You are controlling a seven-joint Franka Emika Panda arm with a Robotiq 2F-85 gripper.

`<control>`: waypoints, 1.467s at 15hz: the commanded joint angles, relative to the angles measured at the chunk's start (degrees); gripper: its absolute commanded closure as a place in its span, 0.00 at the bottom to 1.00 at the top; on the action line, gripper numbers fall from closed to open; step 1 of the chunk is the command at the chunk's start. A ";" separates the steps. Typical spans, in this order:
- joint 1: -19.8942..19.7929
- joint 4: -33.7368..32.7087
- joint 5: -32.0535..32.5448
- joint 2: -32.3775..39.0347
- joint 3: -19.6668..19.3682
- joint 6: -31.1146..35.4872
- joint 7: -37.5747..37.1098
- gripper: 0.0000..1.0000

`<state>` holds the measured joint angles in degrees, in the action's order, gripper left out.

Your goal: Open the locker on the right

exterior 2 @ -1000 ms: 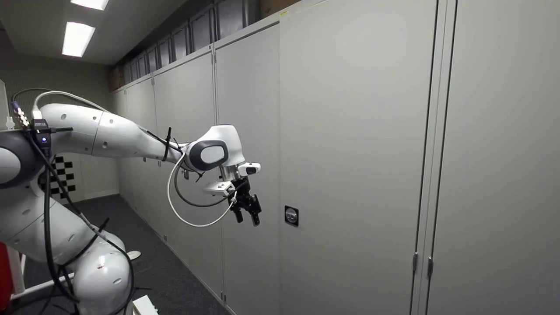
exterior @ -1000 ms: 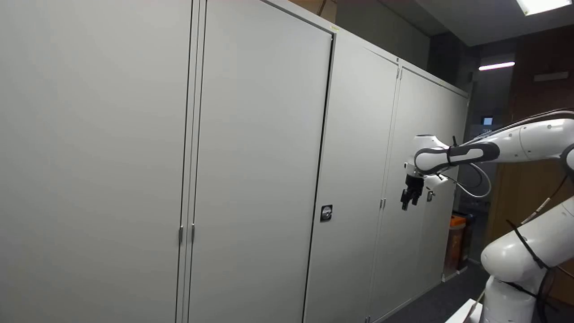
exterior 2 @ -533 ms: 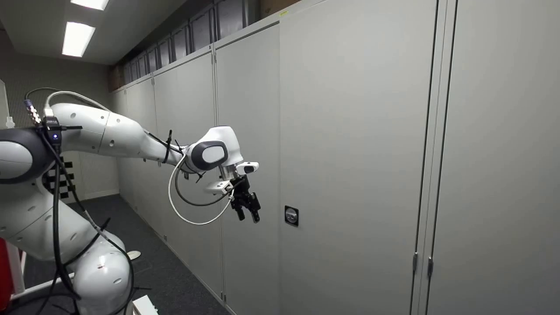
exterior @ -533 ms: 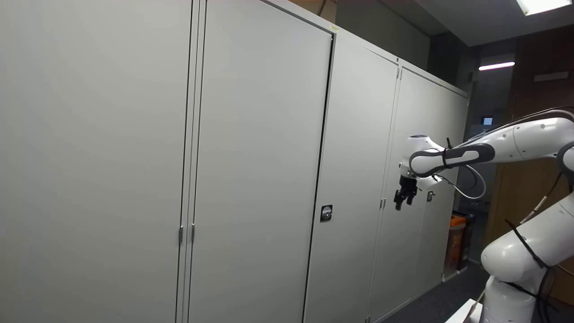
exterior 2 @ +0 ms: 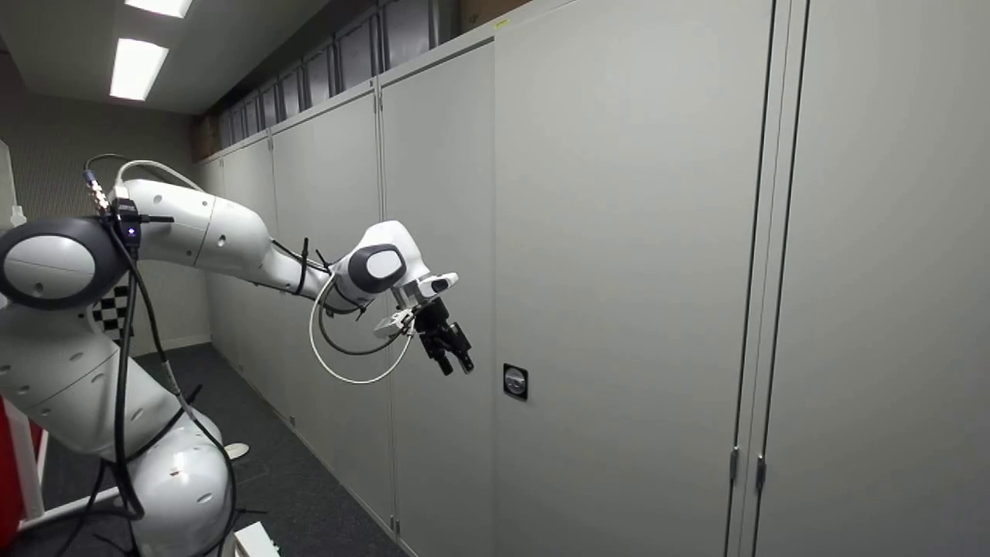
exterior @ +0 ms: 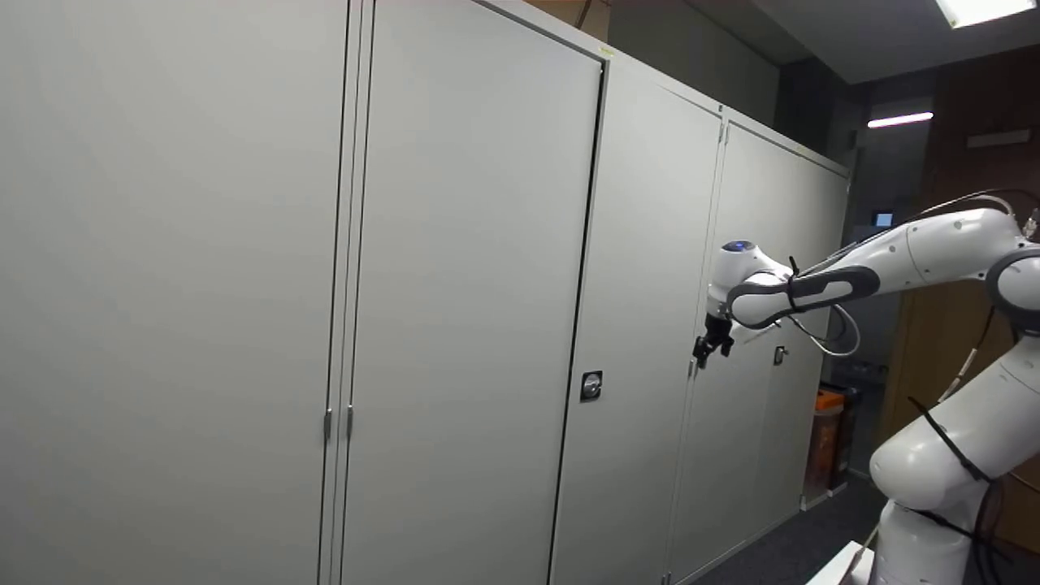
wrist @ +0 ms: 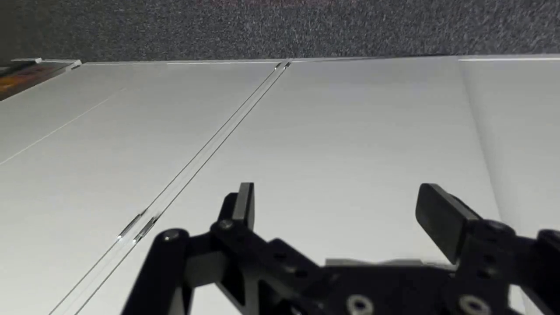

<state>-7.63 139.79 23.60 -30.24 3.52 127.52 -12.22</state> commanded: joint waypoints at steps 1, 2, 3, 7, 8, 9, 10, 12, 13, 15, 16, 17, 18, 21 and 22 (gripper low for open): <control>-2.41 -4.39 4.68 3.06 3.07 3.27 -7.41 0.00; -2.64 -5.38 5.73 3.67 3.75 4.01 -9.53 0.00; -3.07 -6.34 7.03 4.35 4.68 5.22 -12.22 0.00; -3.94 -10.47 10.96 7.65 7.41 9.30 -21.41 0.00; -3.81 -11.46 11.27 8.51 7.85 10.05 -23.30 0.00; -4.09 -12.38 13.07 9.42 8.48 11.60 -25.62 0.00; -4.10 -13.41 14.60 10.24 8.94 12.67 -27.71 0.00; -4.19 -15.61 19.16 11.97 9.86 14.13 -32.53 0.00; -4.09 -16.83 21.86 13.00 10.17 14.40 -35.17 0.00; -3.10 -19.27 26.89 14.84 10.25 13.60 -39.58 0.00; -2.43 -20.49 29.13 15.75 10.17 12.92 -41.45 0.00; -1.68 -21.46 31.19 16.63 9.99 12.89 -43.29 0.00; -0.79 -22.40 32.67 17.45 9.75 12.78 -44.74 0.00; 2.38 -24.39 34.48 19.37 8.79 14.80 -47.52 0.00; 3.24 -25.01 34.98 19.88 8.52 15.61 -48.35 0.00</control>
<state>-7.23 118.03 55.74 -12.82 13.51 140.80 -57.77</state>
